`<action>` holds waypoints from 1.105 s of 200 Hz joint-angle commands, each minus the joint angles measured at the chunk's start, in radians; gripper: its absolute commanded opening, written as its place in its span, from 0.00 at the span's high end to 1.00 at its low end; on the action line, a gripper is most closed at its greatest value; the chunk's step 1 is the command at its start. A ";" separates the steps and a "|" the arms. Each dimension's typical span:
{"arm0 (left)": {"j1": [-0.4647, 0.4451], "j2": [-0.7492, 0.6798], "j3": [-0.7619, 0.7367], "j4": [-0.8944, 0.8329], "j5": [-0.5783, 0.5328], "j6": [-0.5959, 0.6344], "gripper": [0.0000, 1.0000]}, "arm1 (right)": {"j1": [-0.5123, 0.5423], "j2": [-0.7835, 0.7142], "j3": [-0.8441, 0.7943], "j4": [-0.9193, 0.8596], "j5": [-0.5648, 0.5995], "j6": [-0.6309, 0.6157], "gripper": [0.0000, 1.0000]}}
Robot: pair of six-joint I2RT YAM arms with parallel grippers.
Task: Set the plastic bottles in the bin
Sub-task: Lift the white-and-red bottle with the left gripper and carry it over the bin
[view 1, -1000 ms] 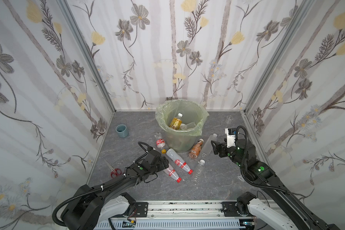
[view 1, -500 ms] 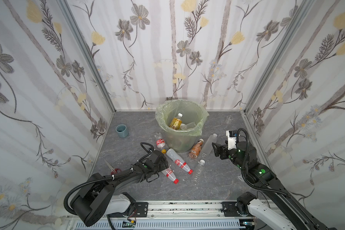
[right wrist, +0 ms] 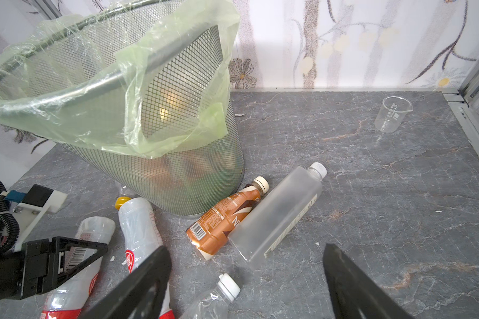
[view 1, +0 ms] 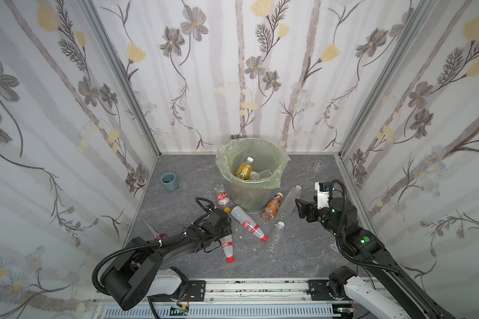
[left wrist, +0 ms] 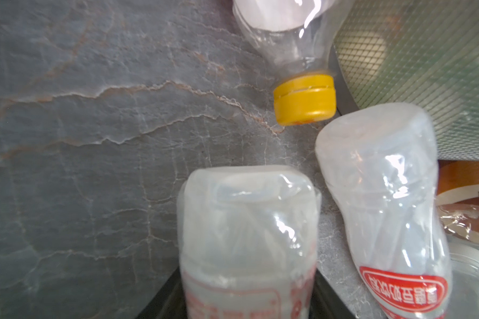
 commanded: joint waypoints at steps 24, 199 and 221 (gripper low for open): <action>0.001 -0.029 -0.004 -0.056 0.018 0.038 0.51 | 0.000 0.001 -0.005 0.018 0.014 0.010 0.13; 0.083 -0.347 0.402 -0.449 -0.141 0.446 0.53 | -0.006 -0.011 -0.012 0.003 0.032 0.006 0.13; 0.087 -0.338 0.505 -0.456 -0.173 0.519 0.54 | -0.006 -0.010 -0.012 0.003 0.031 0.004 0.13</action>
